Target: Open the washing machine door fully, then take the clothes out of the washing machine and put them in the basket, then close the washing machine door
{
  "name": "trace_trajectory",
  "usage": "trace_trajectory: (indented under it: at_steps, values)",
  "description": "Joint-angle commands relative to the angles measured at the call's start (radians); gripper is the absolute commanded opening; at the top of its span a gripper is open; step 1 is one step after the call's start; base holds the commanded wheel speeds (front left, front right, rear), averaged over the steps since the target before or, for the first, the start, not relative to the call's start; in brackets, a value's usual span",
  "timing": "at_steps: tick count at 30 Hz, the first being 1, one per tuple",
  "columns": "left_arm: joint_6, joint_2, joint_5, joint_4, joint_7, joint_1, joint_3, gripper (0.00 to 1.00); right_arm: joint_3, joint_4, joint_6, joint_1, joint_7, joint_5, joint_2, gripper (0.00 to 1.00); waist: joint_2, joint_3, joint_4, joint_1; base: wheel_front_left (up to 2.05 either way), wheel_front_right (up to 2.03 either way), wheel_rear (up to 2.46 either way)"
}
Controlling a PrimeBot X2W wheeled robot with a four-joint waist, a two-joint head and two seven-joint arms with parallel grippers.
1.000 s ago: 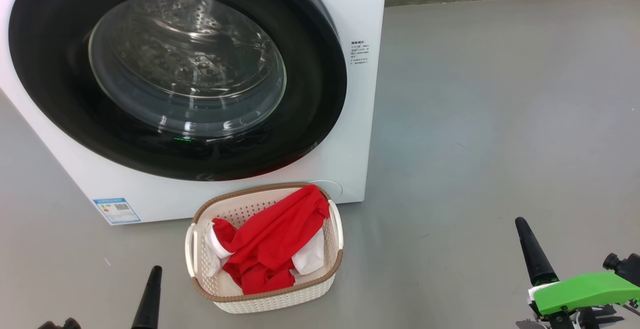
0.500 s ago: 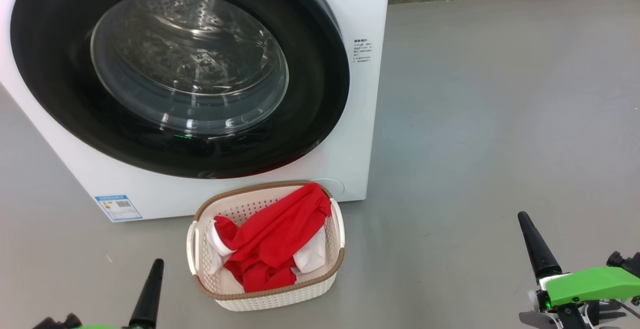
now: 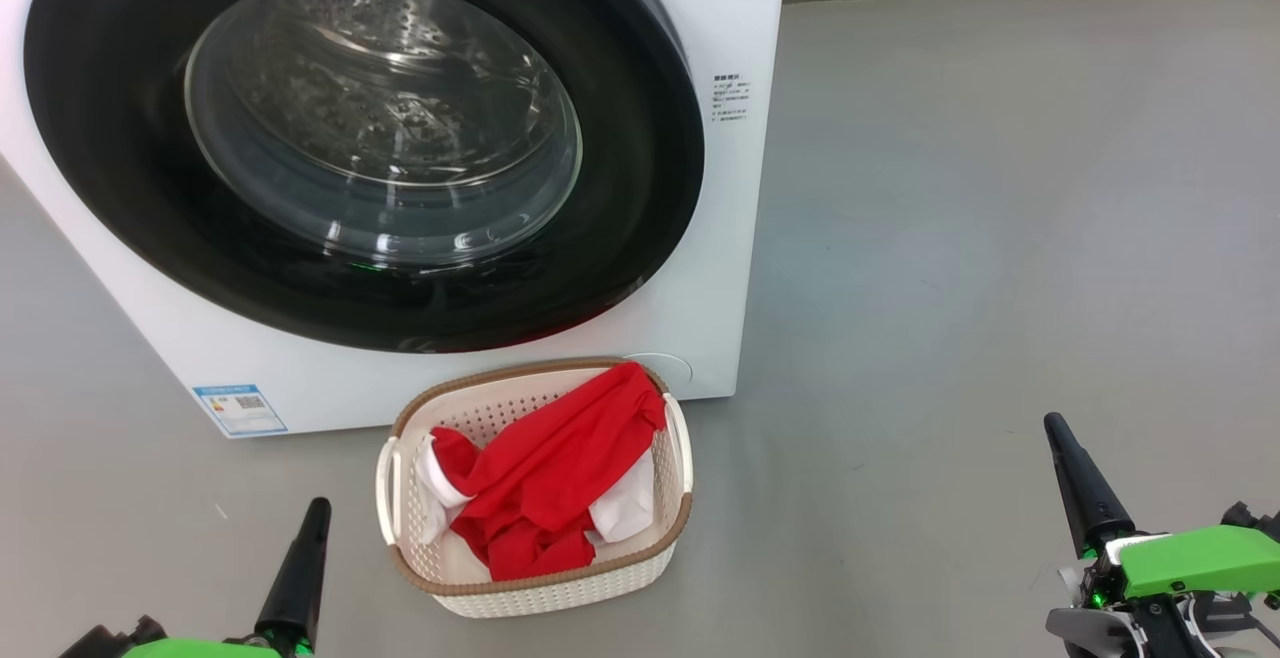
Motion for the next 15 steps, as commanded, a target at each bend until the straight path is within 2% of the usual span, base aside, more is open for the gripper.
trace_trajectory:
  at_steps: [1,7,15]
  values:
    - [-0.015,0.007,-0.027,-0.014,0.011,-0.047,0.036,0.00,0.010,-0.023,-0.001,-0.051,0.009,0.033,-0.013,0.00,0.0000,0.001,0.001,-0.0001,0.00,0.00,0.00]
    - [-0.022,0.007,-0.090,-0.005,0.028,-0.058,0.040,0.00,0.001,-0.020,-0.001,-0.058,0.028,0.098,-0.013,0.00,0.0000,0.003,0.003,-0.0001,0.00,0.00,0.00]
    - [-0.023,0.007,-0.094,-0.004,0.029,-0.059,0.040,0.00,-0.001,-0.019,-0.001,-0.058,0.030,0.101,-0.011,0.00,0.0000,0.003,0.003,-0.0001,0.00,0.00,0.00]
